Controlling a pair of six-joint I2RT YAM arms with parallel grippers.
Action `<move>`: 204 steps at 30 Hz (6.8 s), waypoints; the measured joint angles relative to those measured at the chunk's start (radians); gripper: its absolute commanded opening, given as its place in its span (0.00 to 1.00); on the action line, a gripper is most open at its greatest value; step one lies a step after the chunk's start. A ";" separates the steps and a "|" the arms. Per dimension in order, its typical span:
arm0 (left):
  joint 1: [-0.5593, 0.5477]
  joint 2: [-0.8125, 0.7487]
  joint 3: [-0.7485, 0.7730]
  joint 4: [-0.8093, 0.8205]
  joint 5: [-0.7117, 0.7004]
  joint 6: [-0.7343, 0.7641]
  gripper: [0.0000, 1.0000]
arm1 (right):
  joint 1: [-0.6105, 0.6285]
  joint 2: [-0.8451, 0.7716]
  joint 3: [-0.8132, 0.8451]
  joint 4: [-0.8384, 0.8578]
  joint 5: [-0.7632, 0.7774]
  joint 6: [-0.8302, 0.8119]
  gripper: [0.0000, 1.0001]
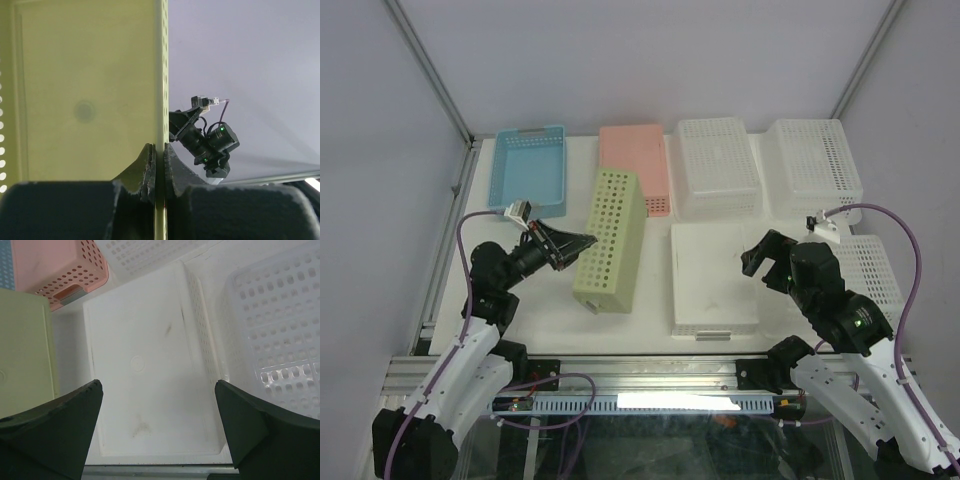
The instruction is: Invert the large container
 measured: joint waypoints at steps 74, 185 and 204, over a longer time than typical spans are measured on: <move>-0.097 0.602 0.748 -0.906 -0.952 0.876 0.99 | 0.000 0.037 0.000 0.028 -0.019 0.003 0.99; 0.716 0.969 0.763 -0.576 -0.172 0.768 0.99 | 0.000 0.067 0.001 0.038 -0.031 0.008 0.99; 0.644 0.877 0.848 -0.759 -0.396 0.888 0.99 | 0.000 0.069 0.000 0.051 -0.034 0.000 0.99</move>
